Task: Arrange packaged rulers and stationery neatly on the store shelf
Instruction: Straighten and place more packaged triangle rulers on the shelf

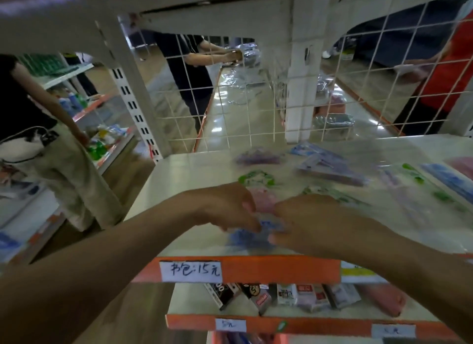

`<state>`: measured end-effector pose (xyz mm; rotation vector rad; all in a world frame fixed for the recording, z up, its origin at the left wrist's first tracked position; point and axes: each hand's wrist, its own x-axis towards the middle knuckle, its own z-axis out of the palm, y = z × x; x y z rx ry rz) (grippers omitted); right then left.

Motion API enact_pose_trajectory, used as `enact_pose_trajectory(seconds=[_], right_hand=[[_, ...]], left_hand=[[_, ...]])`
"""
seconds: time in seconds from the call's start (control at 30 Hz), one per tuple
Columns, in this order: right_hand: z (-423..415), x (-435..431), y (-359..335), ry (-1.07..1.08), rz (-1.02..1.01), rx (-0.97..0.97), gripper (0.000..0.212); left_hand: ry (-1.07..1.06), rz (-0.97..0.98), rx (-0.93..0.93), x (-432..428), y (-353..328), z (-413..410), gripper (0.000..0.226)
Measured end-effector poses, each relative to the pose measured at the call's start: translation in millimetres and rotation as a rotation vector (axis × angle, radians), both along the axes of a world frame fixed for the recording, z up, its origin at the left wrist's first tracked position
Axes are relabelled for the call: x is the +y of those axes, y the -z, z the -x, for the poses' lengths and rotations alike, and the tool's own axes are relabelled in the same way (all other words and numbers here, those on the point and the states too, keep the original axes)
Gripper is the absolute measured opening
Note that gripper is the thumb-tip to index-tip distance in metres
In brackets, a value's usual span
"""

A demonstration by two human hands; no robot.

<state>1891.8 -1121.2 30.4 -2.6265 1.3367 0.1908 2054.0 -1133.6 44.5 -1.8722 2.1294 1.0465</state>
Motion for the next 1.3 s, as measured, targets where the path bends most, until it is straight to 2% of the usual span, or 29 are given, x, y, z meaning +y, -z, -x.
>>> enact_pose_trajectory(seconds=[0.1, 0.17, 0.27, 0.43, 0.63, 0.9, 0.97, 1.03, 1.13, 1.3], right_hand=[[-7.1, 2.8, 9.6, -0.015, 0.036, 0.047, 0.027], [-10.5, 2.8, 11.9, -0.004, 0.008, 0.031, 0.033], [-11.3, -1.6, 13.4, 0.012, -0.078, 0.004, 0.039], [-6.5, -0.7, 5.4, 0.054, -0.249, -0.072, 0.036], [-10.5, 1.7, 3.4, 0.060, -0.270, -0.066, 0.040], [-10.2, 1.6, 9.4, 0.071, -0.254, -0.113, 0.030], [-9.8, -1.4, 5.9, 0.072, -0.210, -0.200, 0.026], [-9.3, -5.3, 1.8, 0.077, -0.083, -0.277, 0.021], [-9.3, -6.9, -1.5, 0.085, 0.024, -0.328, 0.013], [-10.1, 1.3, 12.1, 0.029, 0.054, -0.302, 0.009]], left_hand=[[-0.074, -0.017, 0.023, 9.2, 5.5, 3.1, 0.052], [-0.133, -0.043, 0.060, 12.2, 9.3, 4.8, 0.070], [-0.209, -0.061, 0.076, 16.8, 12.2, 6.9, 0.079], [-0.218, -0.054, 0.081, 23.4, 14.1, 3.2, 0.049], [-0.186, -0.010, 0.042, 28.8, 15.0, 3.7, 0.032], [-0.242, 0.026, 0.119, 33.0, 17.3, -2.1, 0.039], [-0.211, 0.094, 0.148, 33.6, 17.3, -5.2, 0.029], [-0.166, 0.252, 0.143, 34.1, 12.7, -7.9, 0.018], [-0.100, 0.510, 0.041, 34.1, 10.2, -12.0, 0.020], [-0.083, 0.529, -0.035, 42.0, 34.9, -18.0, 0.024]])
